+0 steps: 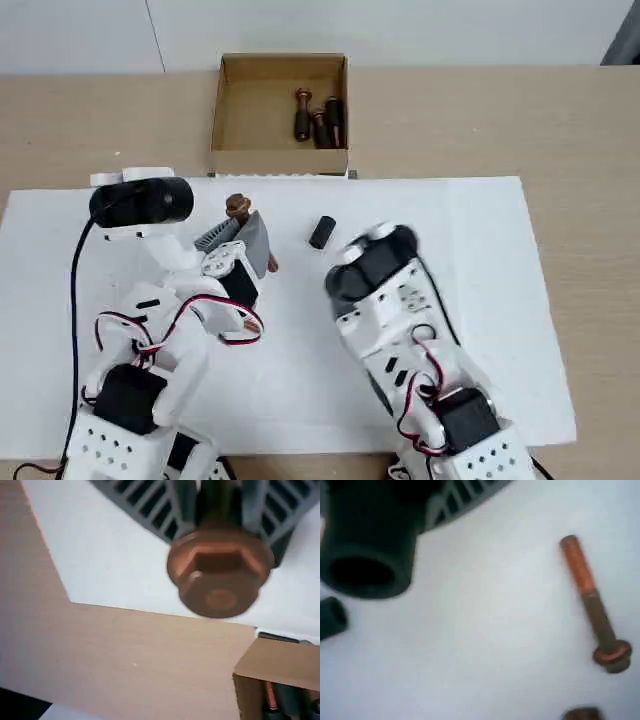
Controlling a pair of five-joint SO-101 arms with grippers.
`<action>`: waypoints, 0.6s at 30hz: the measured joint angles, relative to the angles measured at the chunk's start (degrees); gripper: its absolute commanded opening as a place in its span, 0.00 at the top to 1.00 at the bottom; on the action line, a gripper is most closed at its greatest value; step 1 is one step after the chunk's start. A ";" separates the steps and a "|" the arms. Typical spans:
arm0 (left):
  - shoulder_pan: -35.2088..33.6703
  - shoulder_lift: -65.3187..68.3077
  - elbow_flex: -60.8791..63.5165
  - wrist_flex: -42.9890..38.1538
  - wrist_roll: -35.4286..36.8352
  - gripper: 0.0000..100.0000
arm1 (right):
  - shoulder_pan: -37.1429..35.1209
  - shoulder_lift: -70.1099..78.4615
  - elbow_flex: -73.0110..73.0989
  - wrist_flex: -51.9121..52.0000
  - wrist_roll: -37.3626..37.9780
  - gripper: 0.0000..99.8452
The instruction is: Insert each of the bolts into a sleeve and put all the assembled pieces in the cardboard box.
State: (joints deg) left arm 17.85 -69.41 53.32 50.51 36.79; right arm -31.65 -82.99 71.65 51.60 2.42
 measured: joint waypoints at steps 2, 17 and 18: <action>-0.09 0.00 0.00 0.00 2.02 0.99 | -1.85 0.00 0.09 0.00 0.00 1.00; 4.48 0.00 0.00 0.00 9.41 0.99 | -6.86 0.00 0.35 0.00 1.67 1.00; 5.10 0.00 0.00 0.00 9.93 0.99 | -7.30 0.00 0.35 0.00 2.11 1.00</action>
State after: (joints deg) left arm 22.95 -69.41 53.32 50.51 46.73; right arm -38.95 -82.99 72.00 51.60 4.53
